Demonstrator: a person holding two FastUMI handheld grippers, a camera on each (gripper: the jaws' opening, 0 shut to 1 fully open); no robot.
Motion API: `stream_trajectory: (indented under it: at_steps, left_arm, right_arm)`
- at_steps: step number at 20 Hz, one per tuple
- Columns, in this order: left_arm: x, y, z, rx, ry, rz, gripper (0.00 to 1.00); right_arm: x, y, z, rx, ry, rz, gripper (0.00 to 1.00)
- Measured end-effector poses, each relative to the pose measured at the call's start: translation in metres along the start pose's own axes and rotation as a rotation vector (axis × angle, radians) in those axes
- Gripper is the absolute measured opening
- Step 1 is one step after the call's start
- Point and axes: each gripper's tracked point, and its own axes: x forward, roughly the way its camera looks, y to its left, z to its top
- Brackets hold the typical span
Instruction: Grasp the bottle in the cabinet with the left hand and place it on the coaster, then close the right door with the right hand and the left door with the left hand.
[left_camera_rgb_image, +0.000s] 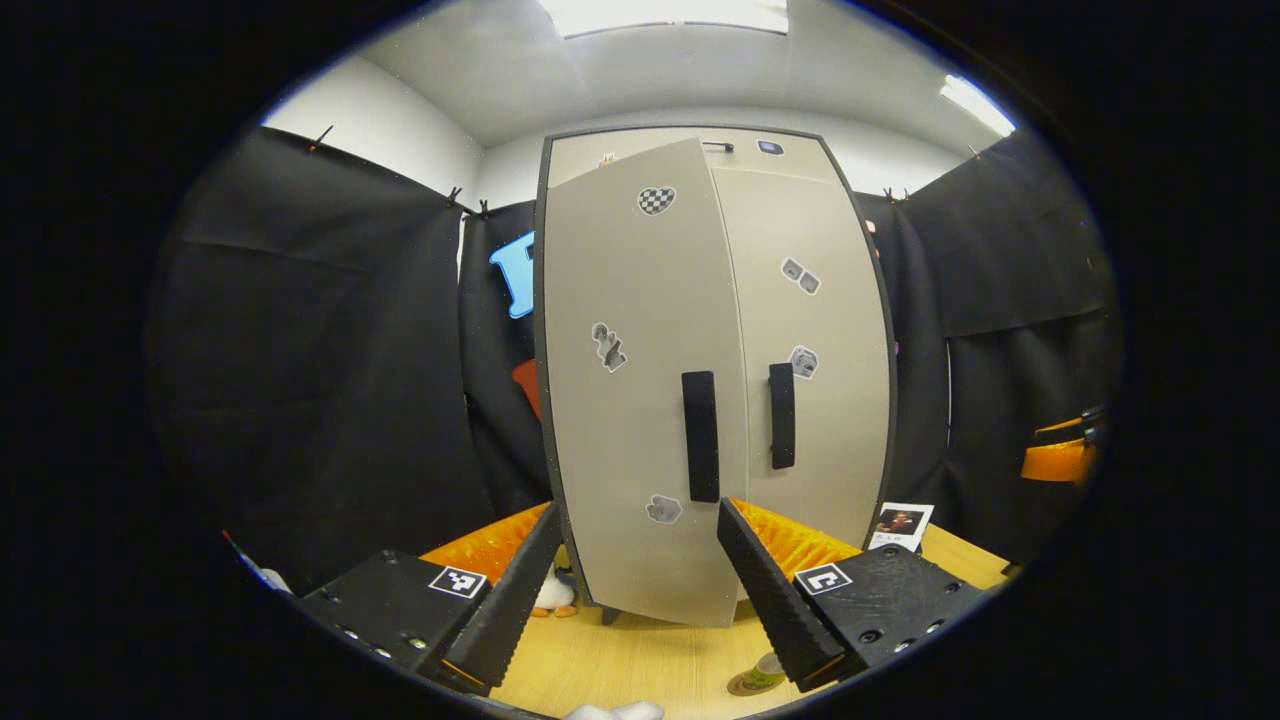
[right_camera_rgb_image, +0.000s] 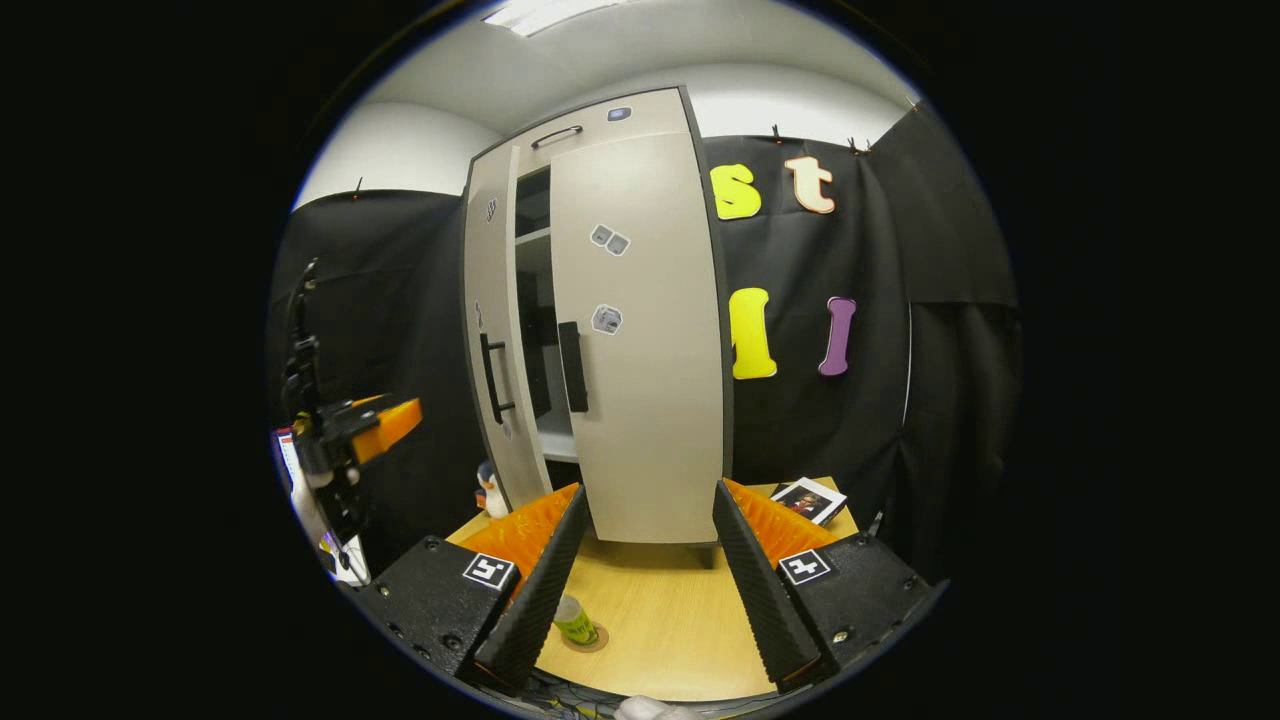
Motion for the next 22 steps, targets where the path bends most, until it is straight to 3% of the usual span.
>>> stream_trajectory:
  at_steps: [4,7,22]
  left_arm:
    - [-0.026,0.002,-0.012,0.032,-0.021,0.037,0.96]
    - [-0.041,-0.005,-0.022,0.04,-0.006,0.017,0.96]
    - [-0.04,-0.016,-0.025,0.025,0.0,-0.025,0.96]
  right_arm:
    - [0.001,0.003,0.003,-0.027,-0.044,-0.083,0.79]
    - [-0.003,0.008,0.004,-0.066,-0.072,-0.123,0.79]
    - [-0.018,0.014,0.004,-0.11,-0.094,-0.162,0.81]
